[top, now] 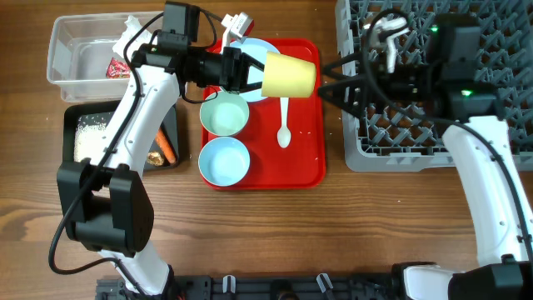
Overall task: Sort waste into correct bins and load items into the dishwasher rack
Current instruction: 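Hand the yellow cup from the left gripper to the right gripper, then place the yellow cup in the dish rack with the right gripper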
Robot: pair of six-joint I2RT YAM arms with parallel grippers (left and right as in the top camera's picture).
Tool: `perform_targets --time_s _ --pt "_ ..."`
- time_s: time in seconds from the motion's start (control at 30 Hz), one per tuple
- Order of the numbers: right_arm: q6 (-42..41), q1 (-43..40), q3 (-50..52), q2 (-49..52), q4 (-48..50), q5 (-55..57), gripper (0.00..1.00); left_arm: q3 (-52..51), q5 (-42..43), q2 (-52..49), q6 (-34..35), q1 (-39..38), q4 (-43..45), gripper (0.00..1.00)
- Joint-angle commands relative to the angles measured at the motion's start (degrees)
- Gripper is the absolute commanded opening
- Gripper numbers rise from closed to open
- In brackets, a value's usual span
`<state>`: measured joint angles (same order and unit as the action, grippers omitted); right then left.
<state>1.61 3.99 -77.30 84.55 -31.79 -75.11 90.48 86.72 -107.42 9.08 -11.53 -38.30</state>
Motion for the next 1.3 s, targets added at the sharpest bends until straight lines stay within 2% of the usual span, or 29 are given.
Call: perform_targets --time_s 0.0,0.13,0.3,0.47,0.5,0.53,0.63,0.7,0.77,0.93,1.1,1.2,1.27 --pt "1.05 3.91 -0.96 0.66 1.25 3.02 0.98 0.28 3.58 0.76 -0.96 -0.33 0.66 0.04" --pt "-2.1 6.97 -0.96 0.9 2.32 8.72 0.88 0.28 3.58 0.76 -0.98 -0.63 0.9 0.04" --pt "-6.23 9.18 -0.96 1.57 7.93 9.68 0.81 0.28 3.48 0.76 -1.11 -0.9 0.9 0.04" --pt "-6.75 9.68 -0.96 1.62 9.09 9.77 0.59 0.28 3.45 0.76 -1.2 -1.51 1.53 0.04" --pt "-6.71 9.66 -0.96 1.62 9.01 9.79 0.5 0.28 3.45 0.76 -1.18 -1.51 1.51 0.04" --pt "-6.73 9.66 -0.96 1.62 9.03 9.79 0.47 0.28 3.43 0.76 -1.18 -1.49 1.53 0.08" --pt "-6.73 9.62 -0.96 1.62 9.05 10.03 0.44 0.28 2.36 0.76 -1.18 -1.49 1.49 0.25" --pt "-6.73 9.18 -0.96 1.6 8.81 10.86 0.39 0.28 1.9 0.76 -1.18 -1.49 1.51 0.41" --pt "-6.71 8.22 -0.96 1.6 8.5 10.84 0.38 0.28 0.9 0.76 -1.18 -1.49 1.51 0.47" --pt "-5.99 0.9 -0.96 1.6 3.82 10.54 0.38 0.28 -0.87 0.76 -1.18 -1.42 1.51 0.54" --pt "-1.49 -6.51 -0.96 1.6 -2.38 9.11 0.38 0.28 -3.63 0.76 -1.18 -1.22 1.51 0.57" --pt "-1.49 -10.91 -0.98 1.46 -7.19 13.62 0.38 0.28 -10.29 0.76 -1.18 -1.22 1.42 0.63" --pt "-1.79 -12.92 -1.01 0.92 -11.47 20.59 0.38 0.28 -19.15 0.76 -1.16 -1.22 0.5 0.68"
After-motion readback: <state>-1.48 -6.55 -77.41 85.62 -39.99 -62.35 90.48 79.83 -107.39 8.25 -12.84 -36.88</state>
